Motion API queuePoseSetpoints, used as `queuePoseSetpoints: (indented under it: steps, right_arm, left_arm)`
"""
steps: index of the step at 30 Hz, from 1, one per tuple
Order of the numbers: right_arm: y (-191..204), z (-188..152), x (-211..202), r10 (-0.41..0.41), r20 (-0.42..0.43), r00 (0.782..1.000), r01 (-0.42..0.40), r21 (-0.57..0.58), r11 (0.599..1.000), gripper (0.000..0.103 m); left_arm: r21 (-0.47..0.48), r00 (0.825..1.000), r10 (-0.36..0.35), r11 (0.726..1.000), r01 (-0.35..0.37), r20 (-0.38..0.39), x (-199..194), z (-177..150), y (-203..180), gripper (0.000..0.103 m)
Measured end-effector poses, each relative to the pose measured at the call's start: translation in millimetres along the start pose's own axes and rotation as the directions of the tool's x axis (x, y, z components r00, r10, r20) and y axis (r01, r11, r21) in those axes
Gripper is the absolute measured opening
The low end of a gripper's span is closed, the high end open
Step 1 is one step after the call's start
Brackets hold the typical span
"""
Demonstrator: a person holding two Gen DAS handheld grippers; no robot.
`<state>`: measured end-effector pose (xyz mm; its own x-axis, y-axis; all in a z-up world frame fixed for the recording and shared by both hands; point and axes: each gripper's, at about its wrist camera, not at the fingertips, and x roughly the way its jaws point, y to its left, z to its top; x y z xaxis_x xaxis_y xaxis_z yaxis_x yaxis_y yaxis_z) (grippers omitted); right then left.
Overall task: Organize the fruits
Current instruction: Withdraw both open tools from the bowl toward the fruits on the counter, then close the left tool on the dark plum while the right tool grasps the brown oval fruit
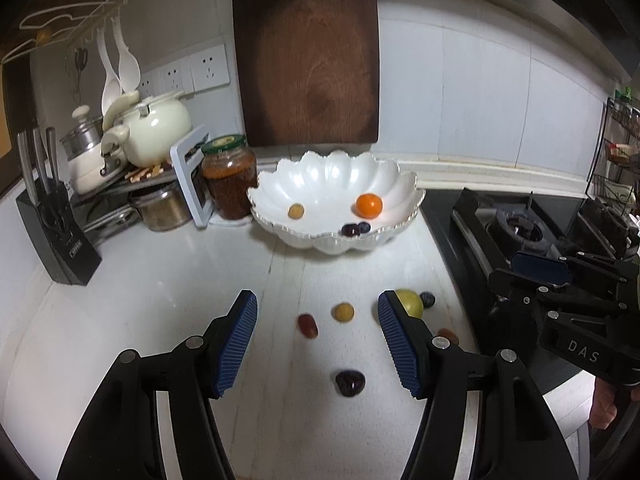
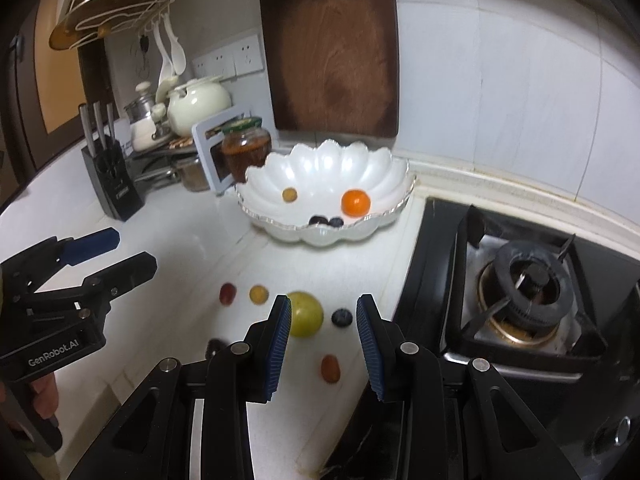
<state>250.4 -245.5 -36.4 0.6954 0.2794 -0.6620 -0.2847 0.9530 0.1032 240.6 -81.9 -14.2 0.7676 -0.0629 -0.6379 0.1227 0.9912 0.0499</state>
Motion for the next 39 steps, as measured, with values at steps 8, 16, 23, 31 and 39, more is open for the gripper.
queuePoseSetpoints:
  steps: [8,16,23,31,39]
  right_arm:
    - [0.8,-14.6,10.0,0.013,-0.045,0.999,-0.013,-0.007,1.0,0.036]
    - [-1.6,-28.9,25.1,0.031,-0.102,0.994,-0.03,0.014,0.999,0.036]
    - [-2.0,-36.9,37.8,0.035,-0.142,0.989,-0.033,0.016,0.999,0.035]
    - [-4.3,-42.2,54.1,0.021,-0.179,0.984,-0.018,0.02,1.0,0.035]
    - [-5.3,-46.0,68.1,0.013,-0.208,0.978,-0.009,0.021,1.0,0.035]
  left_arm:
    - [-0.019,0.999,-0.021,1.0,0.02,-0.049,8.9,-18.5,-2.5,0.062]
    - [-0.009,0.995,-0.042,0.999,0.042,-0.095,22.1,-36.1,-8.4,0.062]
    - [-0.012,0.989,-0.06,0.998,0.059,-0.136,37.5,-47.3,-11.5,0.062]
    - [-0.007,0.98,-0.076,0.997,0.076,-0.186,58.0,-59.2,-14.7,0.062]
    - [-0.007,0.971,-0.086,0.996,0.087,-0.222,75.5,-65.7,-14.6,0.059]
